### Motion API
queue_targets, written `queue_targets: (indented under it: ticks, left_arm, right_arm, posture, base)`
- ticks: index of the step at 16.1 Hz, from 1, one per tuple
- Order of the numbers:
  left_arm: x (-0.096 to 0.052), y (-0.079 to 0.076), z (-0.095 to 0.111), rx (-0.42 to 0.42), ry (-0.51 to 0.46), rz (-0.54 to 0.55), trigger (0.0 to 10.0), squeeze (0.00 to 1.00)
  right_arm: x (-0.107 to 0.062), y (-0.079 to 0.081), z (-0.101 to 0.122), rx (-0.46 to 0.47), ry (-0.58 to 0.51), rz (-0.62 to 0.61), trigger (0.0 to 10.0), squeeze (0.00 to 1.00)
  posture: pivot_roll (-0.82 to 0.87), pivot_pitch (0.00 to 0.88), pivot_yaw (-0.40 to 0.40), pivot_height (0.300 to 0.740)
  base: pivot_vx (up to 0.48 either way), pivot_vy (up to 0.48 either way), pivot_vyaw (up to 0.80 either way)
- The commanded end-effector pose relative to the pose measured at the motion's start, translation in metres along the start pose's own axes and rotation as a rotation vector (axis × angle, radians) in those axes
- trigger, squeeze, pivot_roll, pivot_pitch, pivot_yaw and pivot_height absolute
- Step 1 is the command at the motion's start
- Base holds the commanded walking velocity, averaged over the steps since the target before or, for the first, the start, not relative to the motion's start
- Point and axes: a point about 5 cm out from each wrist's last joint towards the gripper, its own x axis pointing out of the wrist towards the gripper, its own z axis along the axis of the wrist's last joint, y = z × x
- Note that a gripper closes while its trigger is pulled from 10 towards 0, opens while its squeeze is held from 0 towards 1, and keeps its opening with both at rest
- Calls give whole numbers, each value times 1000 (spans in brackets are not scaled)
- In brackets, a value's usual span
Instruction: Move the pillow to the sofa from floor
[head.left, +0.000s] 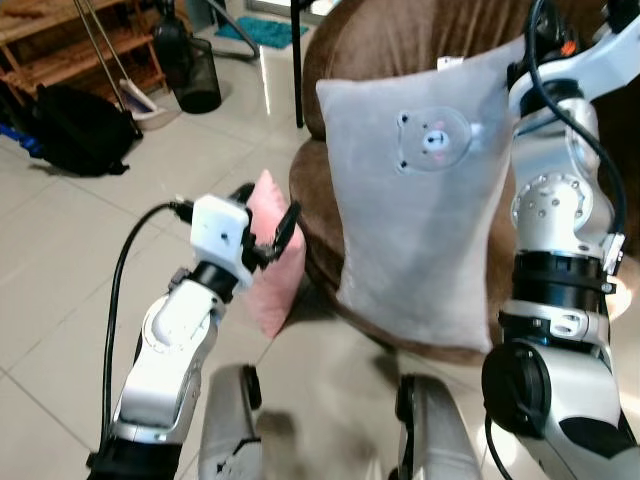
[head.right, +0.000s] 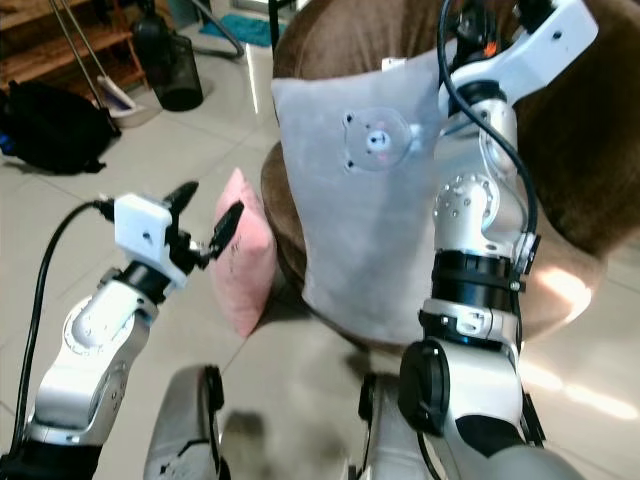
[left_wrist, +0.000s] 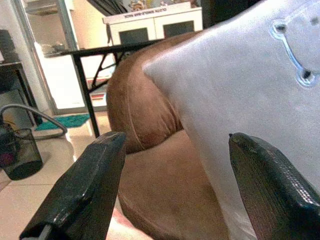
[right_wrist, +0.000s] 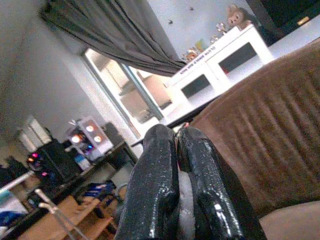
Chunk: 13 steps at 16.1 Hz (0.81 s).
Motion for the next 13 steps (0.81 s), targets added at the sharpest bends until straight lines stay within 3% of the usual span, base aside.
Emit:
queue_targets:
  ticks: [1,9,13]
  left_arm:
    - [0,2,0,19,15,11,10000,0]
    - [0,4,-2,11,23,21,10000,0]
    - [-1,5,-4,12,37,15,10000,0]
  right_arm:
    - [2,5,9,-25,-47,20,10000,0]
    - [3,-10,3,-88,-52,-45,10000,0]
    - [0,-23,-1,-173,-49,-102,10000,0]
  posture:
    - [7,18,-10,620]
    - [10,20,-15,705]
    - [8,24,-7,740]
  base:
    - [0,0,0]
    - [0,0,0]
    - [255,0,0]
